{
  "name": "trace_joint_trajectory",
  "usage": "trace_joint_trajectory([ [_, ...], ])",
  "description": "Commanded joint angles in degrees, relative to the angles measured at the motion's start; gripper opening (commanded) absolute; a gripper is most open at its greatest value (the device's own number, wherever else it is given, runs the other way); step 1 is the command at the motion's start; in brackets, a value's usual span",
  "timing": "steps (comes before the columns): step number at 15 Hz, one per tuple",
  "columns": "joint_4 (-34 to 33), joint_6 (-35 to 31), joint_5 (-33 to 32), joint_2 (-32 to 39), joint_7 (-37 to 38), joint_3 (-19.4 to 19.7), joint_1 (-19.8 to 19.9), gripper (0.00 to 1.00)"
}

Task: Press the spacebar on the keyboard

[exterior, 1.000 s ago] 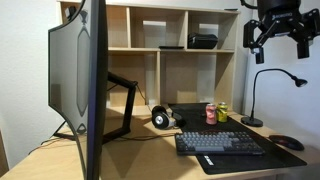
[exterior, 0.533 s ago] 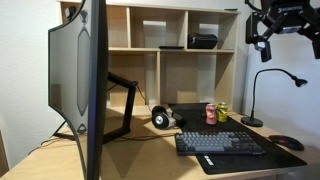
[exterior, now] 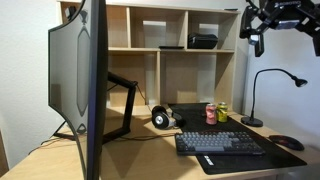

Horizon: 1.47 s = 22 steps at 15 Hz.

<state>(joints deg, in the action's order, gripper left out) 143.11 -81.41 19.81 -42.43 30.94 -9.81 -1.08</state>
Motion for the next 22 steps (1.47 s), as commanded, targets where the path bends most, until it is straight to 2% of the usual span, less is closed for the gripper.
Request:
trace_joint_trajectory([
  [1,0.17,0.38,2.08,-0.5,1.65,-1.0,2.0,1.0],
  [4,0.83,-0.79,6.74,-1.07,5.65,-0.79,2.5,1.0],
  [10,0.95,0.13,11.29,-1.04,11.88,-0.41,2.88,1.0],
  [11,-0.13,0.19,9.51,-0.28,10.73,-0.71,2.61,1.0],
  [16,-0.1,0.2,10.11,-0.28,11.4,-0.69,2.61,1.0],
  [18,-1.62,1.66,10.61,3.02,11.97,-0.34,2.83,1.0],
  [21,-0.92,0.3,11.62,-7.24,13.75,0.64,3.41,1.0],
  [22,-1.58,1.71,11.97,-10.18,15.43,1.01,3.63,1.0],
])
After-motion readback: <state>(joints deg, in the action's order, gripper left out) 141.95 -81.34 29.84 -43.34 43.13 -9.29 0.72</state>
